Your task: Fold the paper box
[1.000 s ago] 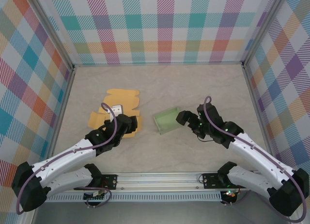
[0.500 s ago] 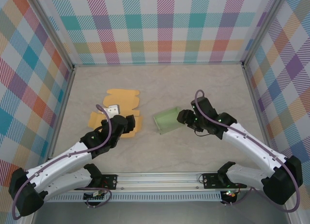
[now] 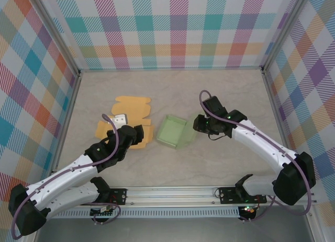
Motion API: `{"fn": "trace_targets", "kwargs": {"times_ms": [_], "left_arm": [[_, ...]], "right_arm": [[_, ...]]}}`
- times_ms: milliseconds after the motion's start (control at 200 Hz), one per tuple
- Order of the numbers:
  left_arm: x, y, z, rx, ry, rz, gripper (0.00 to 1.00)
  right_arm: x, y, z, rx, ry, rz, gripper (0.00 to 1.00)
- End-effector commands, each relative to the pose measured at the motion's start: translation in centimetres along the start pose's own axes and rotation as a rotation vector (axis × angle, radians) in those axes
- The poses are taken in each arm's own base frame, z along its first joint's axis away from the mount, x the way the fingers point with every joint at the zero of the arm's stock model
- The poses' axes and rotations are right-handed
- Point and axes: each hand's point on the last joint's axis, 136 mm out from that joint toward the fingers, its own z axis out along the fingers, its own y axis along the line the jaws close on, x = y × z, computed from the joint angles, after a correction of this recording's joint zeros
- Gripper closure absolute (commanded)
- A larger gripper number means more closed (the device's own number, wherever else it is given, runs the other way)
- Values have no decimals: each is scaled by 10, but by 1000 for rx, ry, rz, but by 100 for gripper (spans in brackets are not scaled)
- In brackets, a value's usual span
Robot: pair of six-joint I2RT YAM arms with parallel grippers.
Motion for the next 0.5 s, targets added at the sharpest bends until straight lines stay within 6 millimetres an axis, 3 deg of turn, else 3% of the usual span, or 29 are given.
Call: {"fn": "trace_targets", "kwargs": {"times_ms": [0,285,495], "left_arm": [[-3,9,0,-33,-16,21,10],[-6,-14,7,81,-6,96,10],[-8,-33,32,170,59,120,10]], "right_arm": [[-13,10,-7,-13,3,-117,78],[-37,37,-5,-25,61,-391,100],[-60,39,-4,51,45,-587,100]]}}
